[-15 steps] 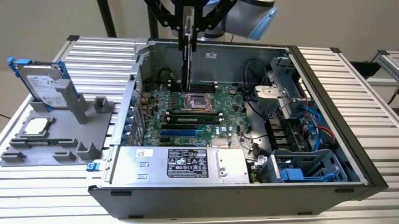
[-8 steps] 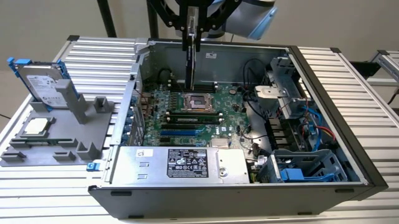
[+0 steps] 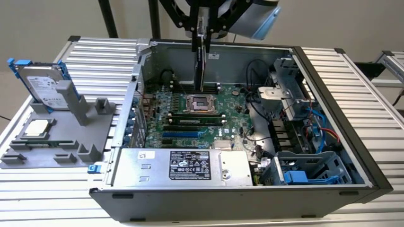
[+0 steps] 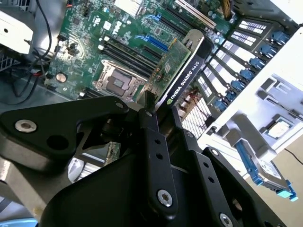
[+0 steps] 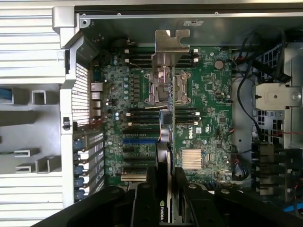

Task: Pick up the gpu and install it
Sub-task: 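Pick up the gpu and move the gpu toward the slot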

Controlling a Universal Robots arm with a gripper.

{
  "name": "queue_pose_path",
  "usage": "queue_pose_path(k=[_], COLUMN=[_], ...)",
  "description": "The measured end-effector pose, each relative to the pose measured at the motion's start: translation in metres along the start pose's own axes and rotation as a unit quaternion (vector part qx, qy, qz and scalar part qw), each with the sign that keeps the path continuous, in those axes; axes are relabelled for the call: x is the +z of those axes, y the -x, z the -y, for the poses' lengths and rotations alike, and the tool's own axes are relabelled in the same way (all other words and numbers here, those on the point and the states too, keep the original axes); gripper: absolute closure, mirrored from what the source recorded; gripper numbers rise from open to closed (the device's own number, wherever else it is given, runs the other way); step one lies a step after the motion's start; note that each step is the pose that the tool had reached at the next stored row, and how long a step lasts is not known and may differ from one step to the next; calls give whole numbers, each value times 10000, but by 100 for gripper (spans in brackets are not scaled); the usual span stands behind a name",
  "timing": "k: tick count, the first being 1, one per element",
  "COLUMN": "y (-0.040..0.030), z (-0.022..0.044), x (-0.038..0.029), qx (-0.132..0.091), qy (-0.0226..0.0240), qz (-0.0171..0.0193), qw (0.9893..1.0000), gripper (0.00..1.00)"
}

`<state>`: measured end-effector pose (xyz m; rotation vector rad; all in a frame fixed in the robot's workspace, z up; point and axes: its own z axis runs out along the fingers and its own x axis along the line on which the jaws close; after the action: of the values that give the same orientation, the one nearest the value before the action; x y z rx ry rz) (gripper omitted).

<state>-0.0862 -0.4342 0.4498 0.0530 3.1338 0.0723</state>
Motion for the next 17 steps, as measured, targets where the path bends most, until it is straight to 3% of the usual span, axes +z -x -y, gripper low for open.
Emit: queue_pose_path(k=[17], y=[3], z=[-1], x=[0], qx=[-67], qy=[0], qz=[-3], qw=[10000], gripper=[100])
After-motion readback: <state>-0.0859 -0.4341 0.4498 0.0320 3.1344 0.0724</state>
